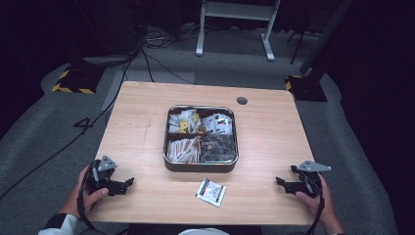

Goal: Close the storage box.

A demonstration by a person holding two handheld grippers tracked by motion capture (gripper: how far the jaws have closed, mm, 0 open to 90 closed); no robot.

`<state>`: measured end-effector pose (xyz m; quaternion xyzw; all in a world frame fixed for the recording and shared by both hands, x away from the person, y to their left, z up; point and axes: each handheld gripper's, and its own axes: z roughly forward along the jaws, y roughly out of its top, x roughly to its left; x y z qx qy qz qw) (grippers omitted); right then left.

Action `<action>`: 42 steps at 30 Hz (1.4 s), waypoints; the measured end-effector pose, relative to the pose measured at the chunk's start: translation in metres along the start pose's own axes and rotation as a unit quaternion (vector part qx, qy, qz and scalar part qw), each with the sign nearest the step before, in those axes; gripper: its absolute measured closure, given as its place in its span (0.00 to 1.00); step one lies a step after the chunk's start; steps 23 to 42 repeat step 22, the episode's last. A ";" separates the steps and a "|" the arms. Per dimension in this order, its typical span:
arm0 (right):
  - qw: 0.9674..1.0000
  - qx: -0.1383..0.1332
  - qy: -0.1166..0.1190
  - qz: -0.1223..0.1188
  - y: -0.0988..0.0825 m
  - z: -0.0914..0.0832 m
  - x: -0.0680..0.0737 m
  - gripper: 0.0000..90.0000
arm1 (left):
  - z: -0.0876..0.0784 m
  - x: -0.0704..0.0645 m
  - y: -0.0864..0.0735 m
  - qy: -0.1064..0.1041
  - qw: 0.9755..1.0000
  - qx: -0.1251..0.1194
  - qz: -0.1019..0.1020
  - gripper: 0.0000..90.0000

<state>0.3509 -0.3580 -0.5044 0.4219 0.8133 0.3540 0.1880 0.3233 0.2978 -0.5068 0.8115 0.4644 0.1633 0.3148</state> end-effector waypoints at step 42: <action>1.000 0.000 -0.001 -0.001 -0.001 -0.001 0.000 0.17 | 0.001 0.003 0.001 0.001 1.000 0.002 -0.002 0.00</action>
